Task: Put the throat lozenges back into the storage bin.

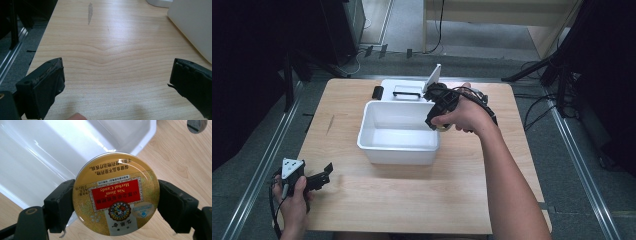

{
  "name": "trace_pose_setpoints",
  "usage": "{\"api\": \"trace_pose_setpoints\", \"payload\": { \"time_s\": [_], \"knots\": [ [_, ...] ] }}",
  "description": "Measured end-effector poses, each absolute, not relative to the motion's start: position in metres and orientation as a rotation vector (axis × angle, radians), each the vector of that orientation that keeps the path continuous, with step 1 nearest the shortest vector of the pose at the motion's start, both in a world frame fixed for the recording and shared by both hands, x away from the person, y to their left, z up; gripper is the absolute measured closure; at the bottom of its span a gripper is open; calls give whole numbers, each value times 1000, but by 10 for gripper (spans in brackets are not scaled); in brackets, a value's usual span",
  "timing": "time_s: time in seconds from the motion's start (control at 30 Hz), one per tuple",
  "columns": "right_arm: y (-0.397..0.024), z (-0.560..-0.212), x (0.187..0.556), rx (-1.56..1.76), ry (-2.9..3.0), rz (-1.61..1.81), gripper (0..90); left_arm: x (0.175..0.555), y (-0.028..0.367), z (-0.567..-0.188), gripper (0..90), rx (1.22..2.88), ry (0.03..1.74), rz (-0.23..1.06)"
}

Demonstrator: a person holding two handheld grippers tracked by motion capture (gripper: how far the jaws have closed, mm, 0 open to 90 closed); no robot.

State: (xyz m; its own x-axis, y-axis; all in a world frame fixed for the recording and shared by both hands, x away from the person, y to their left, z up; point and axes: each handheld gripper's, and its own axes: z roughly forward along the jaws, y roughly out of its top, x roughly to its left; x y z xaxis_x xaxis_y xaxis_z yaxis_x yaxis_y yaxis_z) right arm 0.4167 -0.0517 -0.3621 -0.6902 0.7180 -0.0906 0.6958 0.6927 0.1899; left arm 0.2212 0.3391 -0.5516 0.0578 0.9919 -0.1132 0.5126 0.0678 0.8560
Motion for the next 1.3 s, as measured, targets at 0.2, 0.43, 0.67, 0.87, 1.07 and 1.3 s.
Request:
{"api": "trace_pose_setpoints", "payload": {
  "time_s": [0.2, 0.43, 0.67, 0.87, 1.07, 1.3],
  "knots": [
    [-38, -360, 417, 1136, 2751, 206, 209, 221, 339, -552, 0, 1550, 1560, 766],
    [-25, -360, 416, 1087, 2769, 202, 209, 221, 340, -552, 0, 1548, 1561, 762],
    [-13, -364, 415, 1037, 2784, 202, 209, 221, 340, -552, 0, 1548, 1560, 761],
    [-7, -372, 409, 839, 2829, 221, 209, 221, 341, -552, 0, 1547, 1561, 759],
    [-9, -382, 410, 749, 2884, 260, 209, 221, 341, -552, 0, 1545, 1560, 756],
    [-13, -397, 406, 599, 2914, 304, 209, 222, 341, -552, 0, 1546, 1560, 757]
  ]
}}
